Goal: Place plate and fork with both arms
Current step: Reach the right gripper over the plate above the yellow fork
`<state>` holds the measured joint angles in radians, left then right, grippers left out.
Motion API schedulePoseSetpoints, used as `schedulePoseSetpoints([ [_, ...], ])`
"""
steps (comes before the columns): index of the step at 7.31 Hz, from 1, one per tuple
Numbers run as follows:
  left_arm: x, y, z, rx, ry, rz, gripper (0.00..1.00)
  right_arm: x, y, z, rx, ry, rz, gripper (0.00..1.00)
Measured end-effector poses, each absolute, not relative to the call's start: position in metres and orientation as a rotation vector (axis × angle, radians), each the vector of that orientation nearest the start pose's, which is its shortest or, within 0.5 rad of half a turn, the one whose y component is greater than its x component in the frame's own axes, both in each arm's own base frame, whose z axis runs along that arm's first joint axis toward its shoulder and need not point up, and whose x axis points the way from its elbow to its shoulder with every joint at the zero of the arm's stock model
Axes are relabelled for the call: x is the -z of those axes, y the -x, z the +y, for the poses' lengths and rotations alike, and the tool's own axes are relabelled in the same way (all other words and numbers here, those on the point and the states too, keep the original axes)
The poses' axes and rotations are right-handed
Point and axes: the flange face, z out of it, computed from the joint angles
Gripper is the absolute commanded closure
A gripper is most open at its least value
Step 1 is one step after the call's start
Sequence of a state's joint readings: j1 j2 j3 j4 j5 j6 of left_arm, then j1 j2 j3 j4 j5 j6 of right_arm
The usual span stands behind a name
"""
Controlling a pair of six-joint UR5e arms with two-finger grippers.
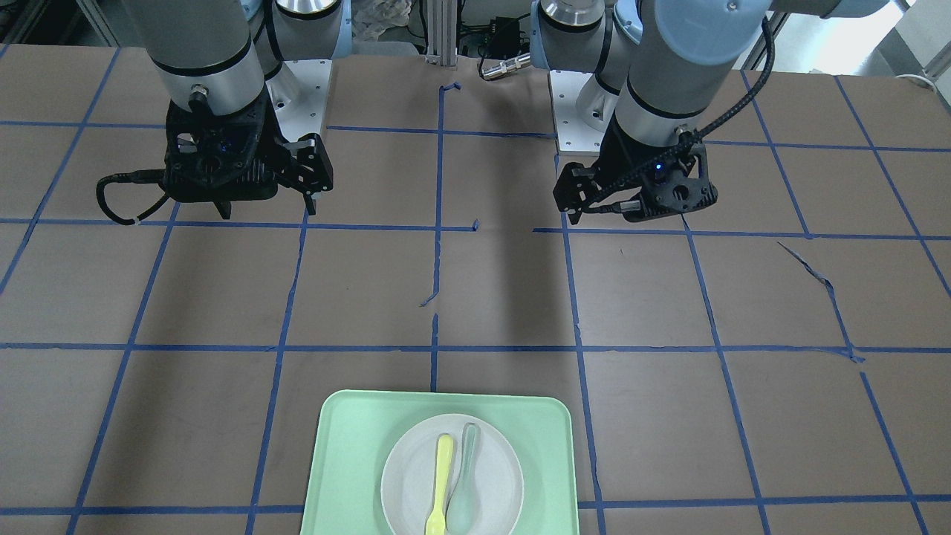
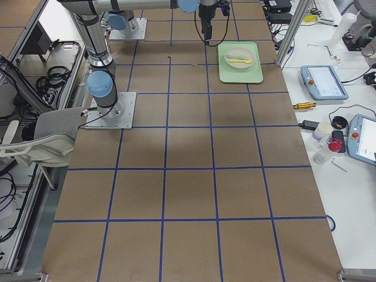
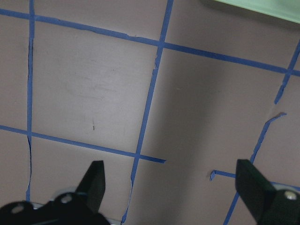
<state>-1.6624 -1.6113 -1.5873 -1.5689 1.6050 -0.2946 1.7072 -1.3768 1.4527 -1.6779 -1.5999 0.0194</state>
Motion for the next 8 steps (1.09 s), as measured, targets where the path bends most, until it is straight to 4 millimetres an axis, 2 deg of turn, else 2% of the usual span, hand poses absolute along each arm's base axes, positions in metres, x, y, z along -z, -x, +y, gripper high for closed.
schedulePoseSetpoints([
  [2,-0.462,0.179,-0.488,-0.070,0.236,3.094,0.01,-0.416,-0.235,-0.617,0.136,0.205,3.160,0.00],
  [4,-0.459,0.181,-0.485,-0.085,0.185,3.099,0.01,-0.353,-0.270,-0.665,0.200,0.191,3.155,0.00],
  [6,-0.458,0.182,-0.483,-0.091,0.182,3.099,0.00,-0.298,-0.298,-0.691,0.269,0.131,3.135,0.00],
  [8,-0.458,0.181,-0.482,-0.090,0.181,3.095,0.00,-0.265,-0.315,-0.706,0.281,-0.094,3.117,0.00],
])
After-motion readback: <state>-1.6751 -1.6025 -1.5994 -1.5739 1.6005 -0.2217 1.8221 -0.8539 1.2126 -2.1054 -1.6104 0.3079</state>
